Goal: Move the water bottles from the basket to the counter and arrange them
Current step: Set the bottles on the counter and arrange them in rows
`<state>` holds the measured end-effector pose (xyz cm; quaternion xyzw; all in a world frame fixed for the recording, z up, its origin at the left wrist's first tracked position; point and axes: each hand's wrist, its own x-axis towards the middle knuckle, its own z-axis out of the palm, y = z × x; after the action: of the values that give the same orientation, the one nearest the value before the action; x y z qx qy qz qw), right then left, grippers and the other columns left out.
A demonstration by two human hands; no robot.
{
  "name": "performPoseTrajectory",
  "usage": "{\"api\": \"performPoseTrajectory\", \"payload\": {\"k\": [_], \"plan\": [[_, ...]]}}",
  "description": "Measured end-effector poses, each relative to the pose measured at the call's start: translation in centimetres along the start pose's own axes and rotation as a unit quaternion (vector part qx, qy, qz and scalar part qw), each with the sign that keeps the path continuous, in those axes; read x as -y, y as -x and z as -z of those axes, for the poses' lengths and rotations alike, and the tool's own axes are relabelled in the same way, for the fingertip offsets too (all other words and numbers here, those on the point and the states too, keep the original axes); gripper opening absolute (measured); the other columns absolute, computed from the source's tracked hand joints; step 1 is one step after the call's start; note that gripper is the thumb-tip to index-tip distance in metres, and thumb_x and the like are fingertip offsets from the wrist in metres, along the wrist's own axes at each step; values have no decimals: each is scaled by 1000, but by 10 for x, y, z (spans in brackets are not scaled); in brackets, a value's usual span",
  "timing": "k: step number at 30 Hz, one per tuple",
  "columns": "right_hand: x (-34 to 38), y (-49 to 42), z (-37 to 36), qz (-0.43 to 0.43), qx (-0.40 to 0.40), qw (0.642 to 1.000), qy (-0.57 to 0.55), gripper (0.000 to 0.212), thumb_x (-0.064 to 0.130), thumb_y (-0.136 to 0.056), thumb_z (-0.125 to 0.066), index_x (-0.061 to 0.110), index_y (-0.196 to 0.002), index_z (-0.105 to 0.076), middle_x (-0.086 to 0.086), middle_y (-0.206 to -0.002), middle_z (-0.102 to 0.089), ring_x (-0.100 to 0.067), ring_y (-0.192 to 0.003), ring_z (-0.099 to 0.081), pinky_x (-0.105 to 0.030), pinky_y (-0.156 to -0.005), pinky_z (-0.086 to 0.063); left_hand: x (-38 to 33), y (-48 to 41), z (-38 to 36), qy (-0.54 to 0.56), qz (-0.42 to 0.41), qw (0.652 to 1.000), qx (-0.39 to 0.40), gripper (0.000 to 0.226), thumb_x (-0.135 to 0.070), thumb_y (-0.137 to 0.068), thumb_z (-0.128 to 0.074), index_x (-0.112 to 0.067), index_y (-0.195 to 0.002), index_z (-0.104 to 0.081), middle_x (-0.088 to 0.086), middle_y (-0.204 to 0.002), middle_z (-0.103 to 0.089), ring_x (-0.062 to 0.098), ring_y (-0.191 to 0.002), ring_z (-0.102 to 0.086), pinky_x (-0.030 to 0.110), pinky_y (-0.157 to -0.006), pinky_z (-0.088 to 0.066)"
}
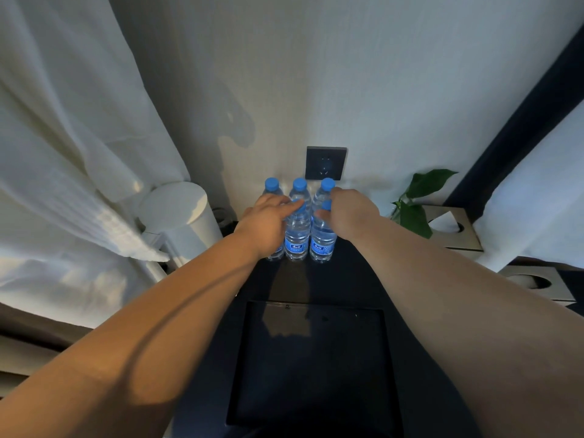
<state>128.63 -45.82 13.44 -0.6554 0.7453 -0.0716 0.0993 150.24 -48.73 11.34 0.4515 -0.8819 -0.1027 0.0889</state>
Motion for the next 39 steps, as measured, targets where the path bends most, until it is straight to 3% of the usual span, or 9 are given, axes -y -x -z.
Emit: {"api": "performPoseTrajectory", "payload": {"k": [4,8,13,17,19,23,28,34,39], "plan": [[-4,2,1,4,23,1000,-12,54,48,-98,-60,19,-142,-48,-7,-118,-65,-26,-99,-62,-40,-78,-53,1,0,0,0,0,1000,4,64,-9,-100,-53,-30,-158,-35,5,-160,-38,26,-148,-26,48,-118,-32],[-7,0,1,15,39,999,-32,39,30,-98,-60,14,-133,-54,-10,-119,-65,-25,-96,-60,-35,-74,-46,-1,-1,1,-2,7,1000,8,68,-6,-99,-55,-31,-159,-34,4,-161,-37,26,-149,-24,48,-119,-31],[-2,0,-6,2,3,1000,-31,45,41,-102,-60,7,-130,-53,-13,-113,-65,-29,-100,-63,-35,-73,-44,-2,-1,2,1,8,1000,9,69,-5,-99,-55,-32,-159,-33,4,-161,-36,25,-149,-24,47,-119,-31],[-6,3,-8,12,-9,1000,8,53,50,-100,-58,14,-138,-48,-8,-110,-66,-27,-96,-63,-37,-69,-45,-1,-1,1,1,7,1000,5,69,-5,-99,-55,-32,-159,-34,4,-161,-37,26,-149,-24,47,-119,-31],[-10,3,-8,21,14,1000,-3,55,47,-99,-58,19,-145,-44,-8,-114,-65,-27,-95,-62,-36,-70,-45,-1,-1,1,0,8,1000,6,68,-6,-99,-55,-32,-158,-34,4,-161,-37,26,-149,-24,48,-119,-31],[-11,-2,-8,24,10,999,-18,48,45,-100,-61,12,-133,-51,-11,-113,-65,-24,-89,-56,-36,-72,-42,-2,-1,2,-2,11,1000,9,69,-5,-99,-55,-32,-158,-34,4,-161,-36,26,-149,-24,49,-118,-31],[-5,-4,-12,15,-1,1000,-12,58,52,-100,-59,9,-138,-49,-12,-113,-65,-28,-99,-63,-36,-72,-45,-3,-1,3,-2,9,1000,7,71,-4,-98,-57,-32,-158,-34,4,-161,-37,26,-149,-25,49,-118,-32],[-7,-5,-12,20,1,1000,5,51,50,-101,-56,16,-138,-48,-5,-103,-61,-23,-85,-55,-36,-68,-42,-2,-1,3,-5,5,1000,3,67,-4,-100,-53,-32,-158,-35,0,-163,-36,25,-149,-25,47,-119,-31],[-5,-6,-15,16,-3,1000,-14,49,47,-102,-56,13,-137,-49,-6,-101,-59,-22,-84,-53,-37,-69,-42,-1,-1,3,-3,1,1000,-1,66,-4,-101,-52,-32,-158,-36,-2,-163,-36,24,-149,-25,47,-119,-31]]}}
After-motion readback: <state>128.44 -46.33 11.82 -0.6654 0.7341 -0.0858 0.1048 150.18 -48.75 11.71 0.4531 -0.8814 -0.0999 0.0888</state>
